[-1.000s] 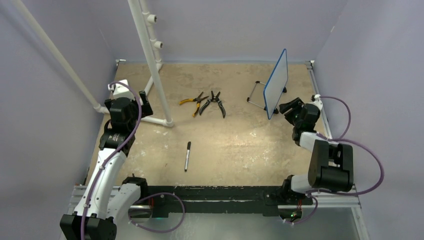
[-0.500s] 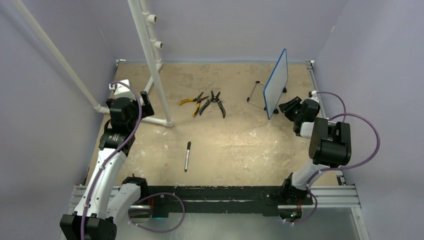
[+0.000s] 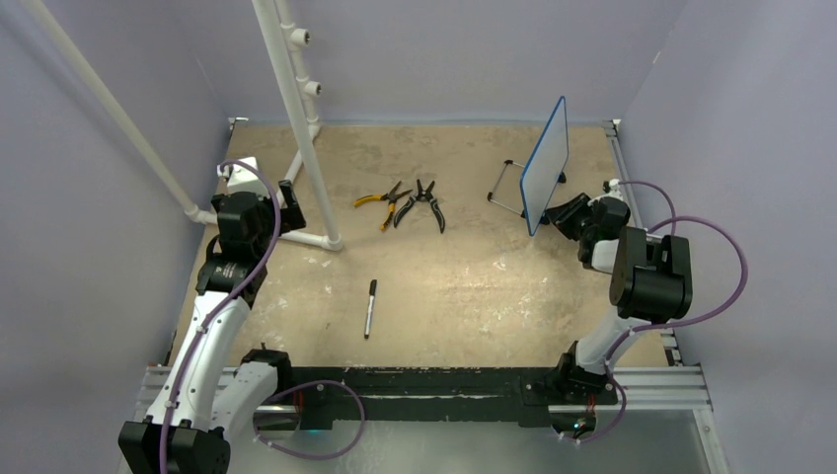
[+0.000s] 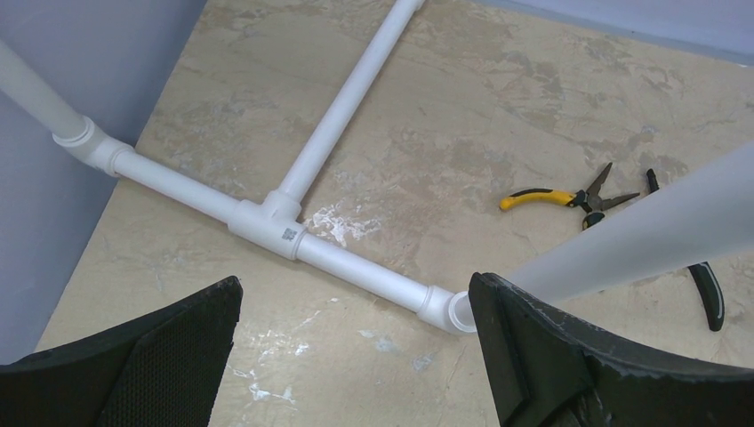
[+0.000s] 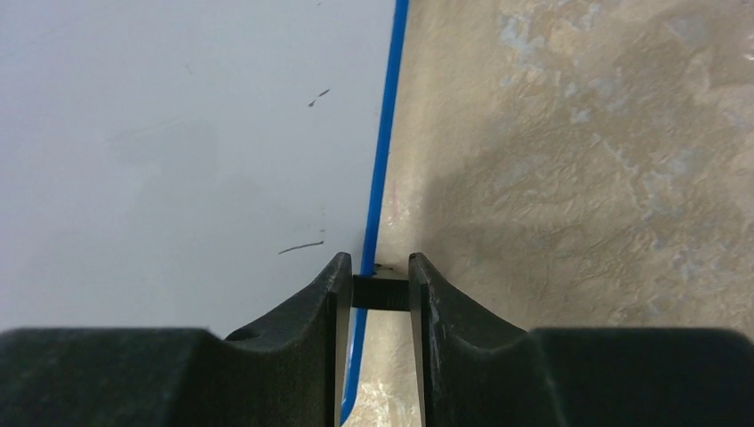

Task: Write a sentence on the whiteboard
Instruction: Adjust the whiteboard stand at the center of the board.

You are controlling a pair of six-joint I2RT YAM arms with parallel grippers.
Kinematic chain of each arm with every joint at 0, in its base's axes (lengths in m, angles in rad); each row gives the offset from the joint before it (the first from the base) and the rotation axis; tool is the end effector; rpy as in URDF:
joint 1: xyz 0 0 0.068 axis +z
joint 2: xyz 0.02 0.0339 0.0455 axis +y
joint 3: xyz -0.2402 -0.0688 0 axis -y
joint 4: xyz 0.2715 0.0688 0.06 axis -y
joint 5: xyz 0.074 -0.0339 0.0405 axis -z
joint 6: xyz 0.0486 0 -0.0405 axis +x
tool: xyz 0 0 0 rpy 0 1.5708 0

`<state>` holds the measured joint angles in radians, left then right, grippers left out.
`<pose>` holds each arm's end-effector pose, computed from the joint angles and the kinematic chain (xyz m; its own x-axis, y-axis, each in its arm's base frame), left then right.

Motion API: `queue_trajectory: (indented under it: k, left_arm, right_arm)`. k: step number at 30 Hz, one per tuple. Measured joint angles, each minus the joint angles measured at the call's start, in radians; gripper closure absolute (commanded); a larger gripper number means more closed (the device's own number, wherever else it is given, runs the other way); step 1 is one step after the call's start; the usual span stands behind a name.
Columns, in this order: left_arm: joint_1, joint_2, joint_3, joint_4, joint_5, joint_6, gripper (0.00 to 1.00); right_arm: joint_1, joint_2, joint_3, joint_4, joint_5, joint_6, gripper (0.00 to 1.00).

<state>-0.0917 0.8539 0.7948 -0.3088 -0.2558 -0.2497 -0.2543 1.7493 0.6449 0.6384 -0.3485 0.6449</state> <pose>0.2497 -0.0106 0.2949 -0.3108 -0.2115 -0.9266 -0.2305 0.9626 -0.1424 0.3383 -0.0708 0.0806 -0.3829 0.6833 -0.6217 0.2144 0.7203 0.6596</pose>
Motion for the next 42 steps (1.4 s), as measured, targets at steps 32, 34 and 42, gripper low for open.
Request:
queue_trajectory:
  k: [32,34,42]
  left_arm:
    - [0.0,0.001,0.0,0.0,0.019,0.0,0.01]
    - [0.0,0.001,0.0,0.0,0.019,0.0,0.01]
    - [0.0,0.0,0.0,0.0,0.037,0.0,0.01]
  right_arm:
    - [0.296,-0.081,-0.071,0.01,-0.036,0.045,0.66]
    - [0.299,-0.131,-0.095,0.004,-0.015,0.045,0.6]
    - [0.321,-0.274,-0.109,-0.058,0.116,0.006,0.43]
